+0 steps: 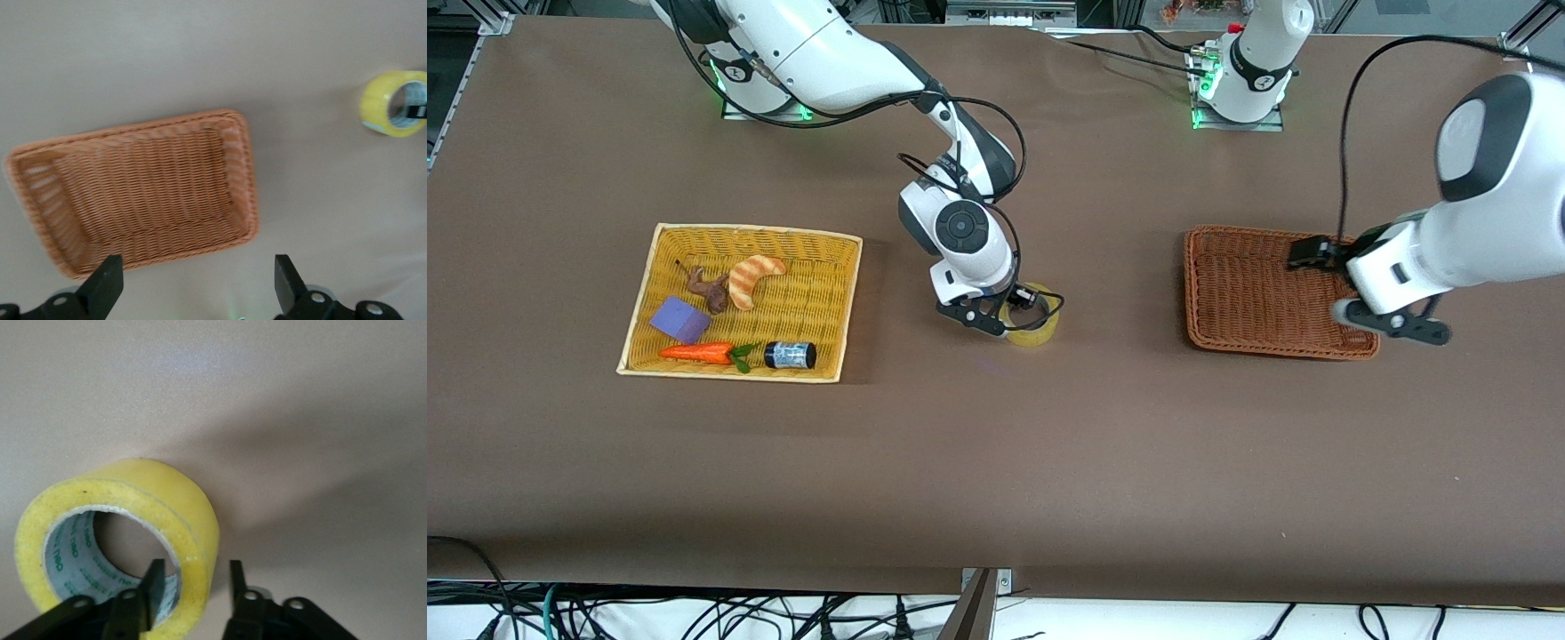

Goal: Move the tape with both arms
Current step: 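Set the tape down with the right gripper while the left gripper reaches it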

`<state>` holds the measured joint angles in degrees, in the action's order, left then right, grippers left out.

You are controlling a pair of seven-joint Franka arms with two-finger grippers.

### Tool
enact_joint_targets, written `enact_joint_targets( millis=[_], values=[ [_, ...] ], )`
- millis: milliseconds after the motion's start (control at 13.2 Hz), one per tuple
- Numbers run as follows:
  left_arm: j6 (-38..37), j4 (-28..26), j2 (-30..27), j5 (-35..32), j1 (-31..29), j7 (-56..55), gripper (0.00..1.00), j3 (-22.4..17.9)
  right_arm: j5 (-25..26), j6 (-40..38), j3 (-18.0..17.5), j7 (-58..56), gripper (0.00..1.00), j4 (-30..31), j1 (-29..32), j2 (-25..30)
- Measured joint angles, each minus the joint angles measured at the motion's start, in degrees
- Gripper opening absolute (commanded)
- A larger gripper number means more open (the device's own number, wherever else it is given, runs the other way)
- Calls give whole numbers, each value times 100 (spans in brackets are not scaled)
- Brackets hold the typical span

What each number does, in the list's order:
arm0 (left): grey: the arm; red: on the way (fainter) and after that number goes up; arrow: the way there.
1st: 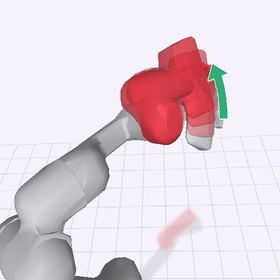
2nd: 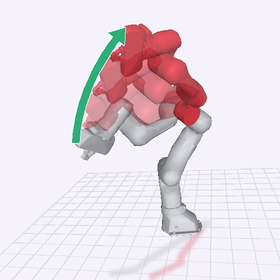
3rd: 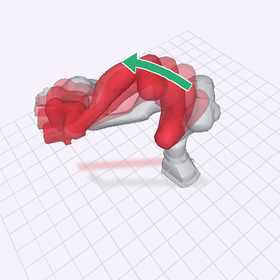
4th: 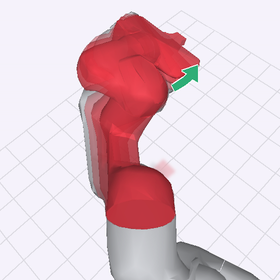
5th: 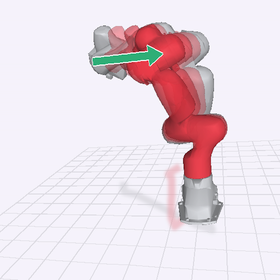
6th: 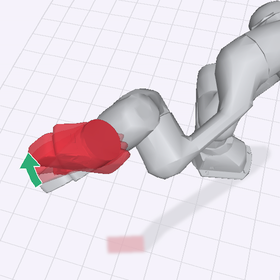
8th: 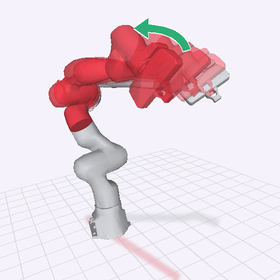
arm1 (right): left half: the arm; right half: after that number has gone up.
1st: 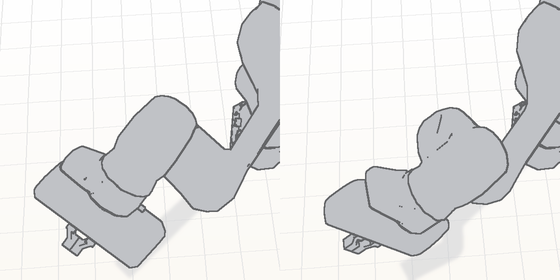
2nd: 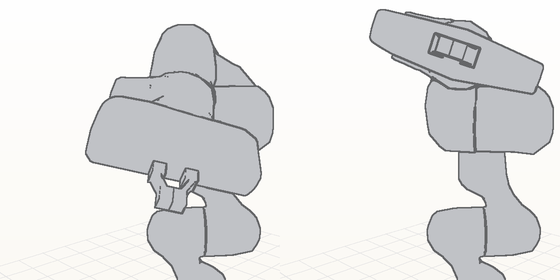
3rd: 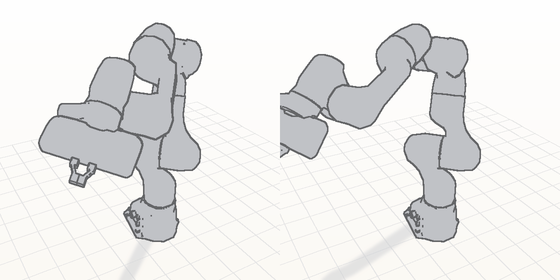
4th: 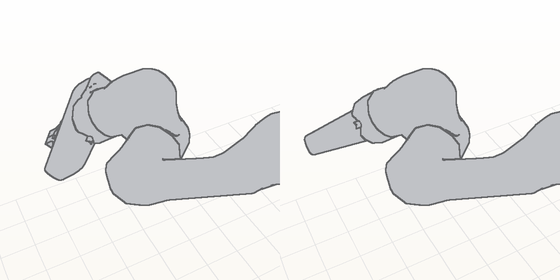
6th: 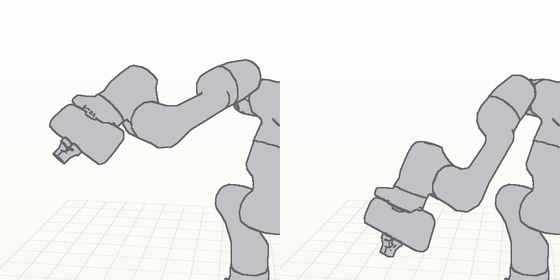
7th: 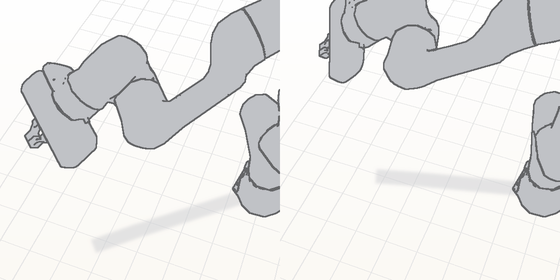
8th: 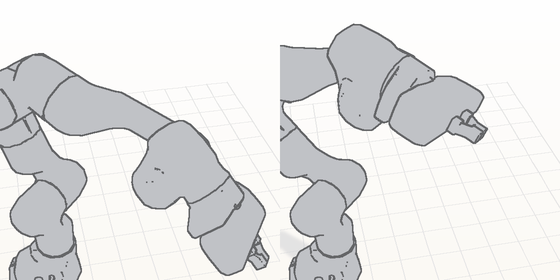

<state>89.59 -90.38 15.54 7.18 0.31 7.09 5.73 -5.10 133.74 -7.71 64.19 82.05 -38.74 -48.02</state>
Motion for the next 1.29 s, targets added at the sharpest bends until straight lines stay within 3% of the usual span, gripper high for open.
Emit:
enact_joint_targets(
  millis=[151, 454, 681, 908, 1286],
  values=[
    [233, 0, 213, 318, 81, -253, 100, 56, 0, -14, 5, 0, 98, -45, 2, 2],
    [1115, -3, 604, 373, 1215, -1995, 100, 176, 35, -1028, 137, -13, 98, -637, 254, 302],
    [1945, -8, 1014, 374, 2057, -2942, 100, 187, 226, -1602, 604, -326, 96, -887, 488, 855],
    [2478, -11, 1409, 373, 2367, -3099, 100, 184, 193, -2058, 1254, -930, 96, -887, 631, 1147],
    [3409, -15, 2132, 371, 2903, -3705, 99, 171, 153, -2372, 1381, -1702, 97, -821, 1191, 1373]
  ],
)
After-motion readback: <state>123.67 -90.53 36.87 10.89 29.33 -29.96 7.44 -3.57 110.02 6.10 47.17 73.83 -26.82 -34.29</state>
